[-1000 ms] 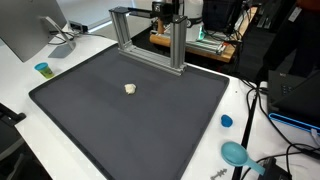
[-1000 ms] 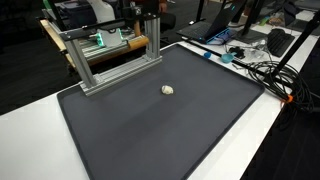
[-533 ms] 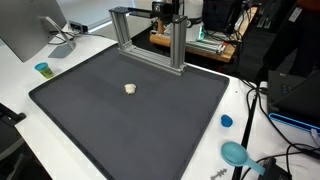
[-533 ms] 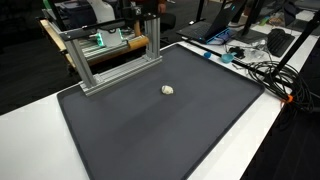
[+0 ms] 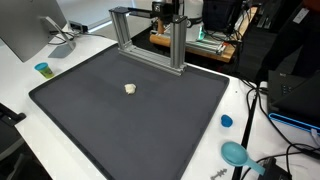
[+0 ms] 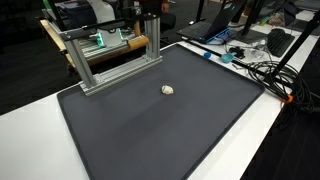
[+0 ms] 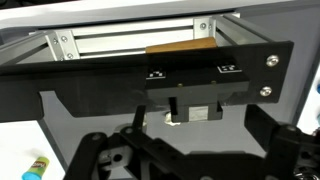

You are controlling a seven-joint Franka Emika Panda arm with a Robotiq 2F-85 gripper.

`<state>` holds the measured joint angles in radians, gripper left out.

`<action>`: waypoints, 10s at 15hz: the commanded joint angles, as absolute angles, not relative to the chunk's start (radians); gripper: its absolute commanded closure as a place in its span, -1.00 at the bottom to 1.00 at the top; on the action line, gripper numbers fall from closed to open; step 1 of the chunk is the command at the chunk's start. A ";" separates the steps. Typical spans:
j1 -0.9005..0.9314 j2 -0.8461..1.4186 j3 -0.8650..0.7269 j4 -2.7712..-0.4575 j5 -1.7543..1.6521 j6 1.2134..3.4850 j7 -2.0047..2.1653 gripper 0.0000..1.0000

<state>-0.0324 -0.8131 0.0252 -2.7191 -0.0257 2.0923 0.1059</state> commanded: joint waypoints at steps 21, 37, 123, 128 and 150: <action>-0.042 -0.804 0.064 -2.757 -0.030 2.191 0.155 -1.00; -0.004 -0.768 -0.016 -2.741 0.063 2.166 0.086 -1.00; -0.087 -0.546 0.120 -2.566 -0.100 2.359 0.263 0.05; -0.086 -0.529 0.121 -2.555 -0.100 2.358 0.264 0.05; -0.044 0.118 0.019 -2.132 -0.148 2.416 0.105 0.55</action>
